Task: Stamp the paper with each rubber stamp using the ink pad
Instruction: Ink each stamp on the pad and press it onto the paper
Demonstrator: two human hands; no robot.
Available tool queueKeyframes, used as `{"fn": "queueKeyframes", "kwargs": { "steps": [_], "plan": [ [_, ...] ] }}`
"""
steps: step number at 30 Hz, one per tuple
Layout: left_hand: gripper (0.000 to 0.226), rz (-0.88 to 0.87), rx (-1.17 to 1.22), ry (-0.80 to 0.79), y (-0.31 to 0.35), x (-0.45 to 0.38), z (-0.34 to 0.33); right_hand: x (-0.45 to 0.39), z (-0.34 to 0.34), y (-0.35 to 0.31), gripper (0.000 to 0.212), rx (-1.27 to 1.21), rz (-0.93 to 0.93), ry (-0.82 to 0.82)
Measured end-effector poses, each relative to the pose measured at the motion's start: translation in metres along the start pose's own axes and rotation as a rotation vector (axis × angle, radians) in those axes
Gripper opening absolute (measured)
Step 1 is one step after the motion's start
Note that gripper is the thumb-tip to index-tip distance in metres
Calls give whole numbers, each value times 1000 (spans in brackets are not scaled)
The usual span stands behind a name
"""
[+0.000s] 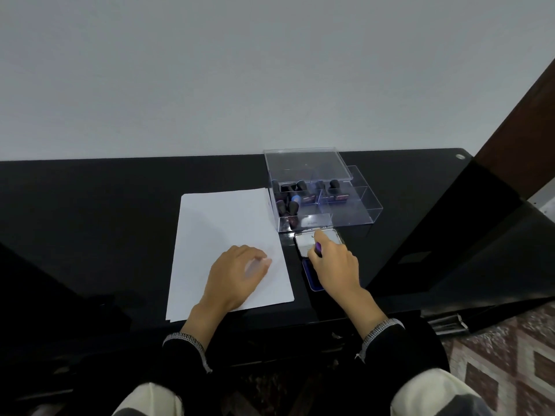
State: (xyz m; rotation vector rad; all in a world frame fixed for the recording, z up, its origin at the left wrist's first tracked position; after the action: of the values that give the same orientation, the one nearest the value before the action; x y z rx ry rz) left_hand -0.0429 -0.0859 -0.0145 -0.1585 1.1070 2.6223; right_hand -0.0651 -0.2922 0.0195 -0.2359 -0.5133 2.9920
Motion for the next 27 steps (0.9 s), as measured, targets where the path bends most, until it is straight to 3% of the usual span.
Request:
{"fn": "queueKeyframes", "kwargs": {
  "steps": [3,6,10,27],
  "plan": [
    [54,-133,-122,-141,15,1,-9,3,-1,1,13,1,7,23],
    [90,-118,-214,-331,33,2,-27,1,-1,1,13,7,16,14],
    [115,-107,-329,-388,38,3,-46,2,0,1,13,3,18,21],
    [94,-89,-326,-274,39,3,-53,6,-3,1,16,17,4,48]
  ]
}}
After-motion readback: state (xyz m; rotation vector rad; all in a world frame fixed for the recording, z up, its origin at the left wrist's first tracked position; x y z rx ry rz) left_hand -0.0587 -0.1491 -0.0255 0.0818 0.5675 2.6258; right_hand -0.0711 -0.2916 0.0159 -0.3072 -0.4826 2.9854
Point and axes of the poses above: each hand's wrist, its own x-axis away from the middle knuckle, its own z-axis out of the back of the hand, y = z × x, the point moved 3 cm from there along -x, towards the middle knuckle, and after that the axes turned 7 degrees about z, right-handed, at the moved point
